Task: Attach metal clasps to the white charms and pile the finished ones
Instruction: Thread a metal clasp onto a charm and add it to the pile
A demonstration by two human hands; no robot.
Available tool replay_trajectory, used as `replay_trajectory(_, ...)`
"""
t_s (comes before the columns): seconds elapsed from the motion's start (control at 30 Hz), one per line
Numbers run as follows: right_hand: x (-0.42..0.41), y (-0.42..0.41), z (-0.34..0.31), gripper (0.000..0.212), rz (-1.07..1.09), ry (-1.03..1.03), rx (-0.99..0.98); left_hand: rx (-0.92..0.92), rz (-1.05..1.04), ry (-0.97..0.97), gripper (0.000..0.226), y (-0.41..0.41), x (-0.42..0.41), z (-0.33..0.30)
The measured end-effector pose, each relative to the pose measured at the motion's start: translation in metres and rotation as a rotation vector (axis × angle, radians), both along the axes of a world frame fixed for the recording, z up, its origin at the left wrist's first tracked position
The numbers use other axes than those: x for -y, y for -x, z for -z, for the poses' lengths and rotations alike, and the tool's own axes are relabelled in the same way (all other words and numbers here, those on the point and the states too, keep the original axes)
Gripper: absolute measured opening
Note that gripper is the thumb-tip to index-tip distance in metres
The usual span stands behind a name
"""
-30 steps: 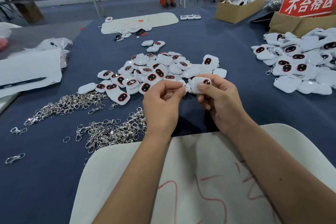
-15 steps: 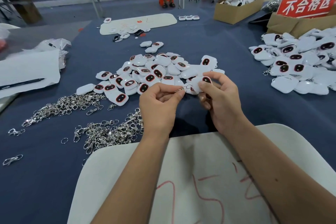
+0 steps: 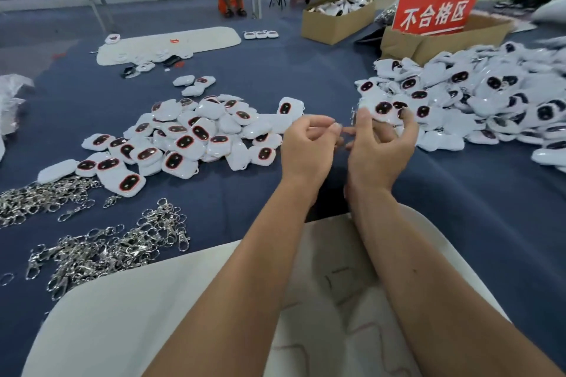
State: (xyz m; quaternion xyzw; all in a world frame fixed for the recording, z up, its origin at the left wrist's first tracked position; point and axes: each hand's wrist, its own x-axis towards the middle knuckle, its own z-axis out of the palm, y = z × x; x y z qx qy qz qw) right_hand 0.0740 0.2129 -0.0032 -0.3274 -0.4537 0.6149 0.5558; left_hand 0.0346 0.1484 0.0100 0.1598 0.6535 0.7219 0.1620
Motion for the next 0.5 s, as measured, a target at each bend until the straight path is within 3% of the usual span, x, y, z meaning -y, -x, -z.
replay_trajectory(0.07, -0.007, -0.002, 0.0, 0.087, -0.051, -0.006, -0.045, -0.13, -0.015, 0.078, 0.007, 0.001, -0.007, -0.001)
replay_trajectory(0.1, -0.007, -0.002, 0.001, 0.086, -0.053, -0.031, 0.012, -0.227, -0.045, 0.123, 0.006, 0.001, -0.005, -0.001)
replay_trajectory(0.2, 0.002, -0.001, 0.004, 0.053, -0.047, -0.24, 0.354, -0.526, -0.15, 0.288, 0.01, 0.005, 0.014, 0.004)
replay_trajectory(0.3, 0.02, 0.001, 0.003, 0.025, -0.168, -0.568, 0.558, -0.732, -0.257, 0.61, 0.018, 0.015, 0.041, 0.009)
replay_trajectory(0.4, 0.041, 0.006, 0.004, 0.025, -0.404, -0.896, 0.706, -0.767, -0.332, 0.971, 0.019, 0.02, 0.068, 0.009)
replay_trajectory(0.5, 0.053, 0.01, 0.005, 0.022, -0.575, -1.098, 0.788, -0.832, -0.272, 1.035, 0.02, 0.02, 0.092, 0.012)
